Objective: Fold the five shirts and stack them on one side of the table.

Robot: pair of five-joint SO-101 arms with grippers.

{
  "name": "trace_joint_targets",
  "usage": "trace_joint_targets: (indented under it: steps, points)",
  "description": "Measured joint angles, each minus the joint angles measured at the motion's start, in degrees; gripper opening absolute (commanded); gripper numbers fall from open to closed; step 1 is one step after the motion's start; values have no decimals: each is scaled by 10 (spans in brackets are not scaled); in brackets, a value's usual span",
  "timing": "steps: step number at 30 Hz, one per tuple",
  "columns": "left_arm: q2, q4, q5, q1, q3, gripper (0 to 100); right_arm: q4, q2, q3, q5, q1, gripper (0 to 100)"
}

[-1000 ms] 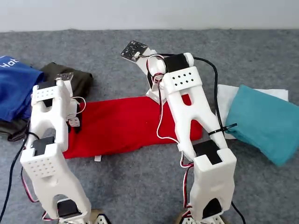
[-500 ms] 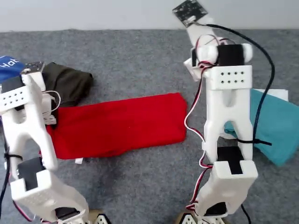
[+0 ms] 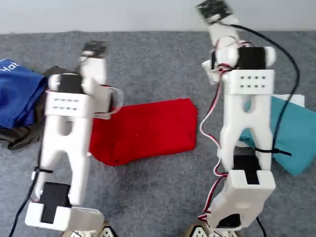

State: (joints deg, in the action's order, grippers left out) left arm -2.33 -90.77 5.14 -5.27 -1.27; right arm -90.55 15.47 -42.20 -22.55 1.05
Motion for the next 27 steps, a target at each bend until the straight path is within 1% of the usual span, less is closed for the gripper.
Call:
trace_joint_targets:
  steps: [7, 13, 15, 18, 22, 27]
  points:
    - [14, 76, 88, -87, 1, 12, -17, 0, 0, 17, -68, 19]
    - [22, 139, 110, -183, 1, 12, -36, 0, 0, 17, -92, 19]
    - [22, 156, 129, -205, 1, 12, -36, 0, 0, 17, -96, 19]
    - [24, 185, 156, -223, 1, 12, -36, 0, 0, 17, -93, 19]
    - [32, 229, 166, -243, 1, 12, -36, 0, 0, 17, -94, 19]
    - [101, 265, 166, -251, -4, 12, -36, 0, 0, 17, -94, 19]
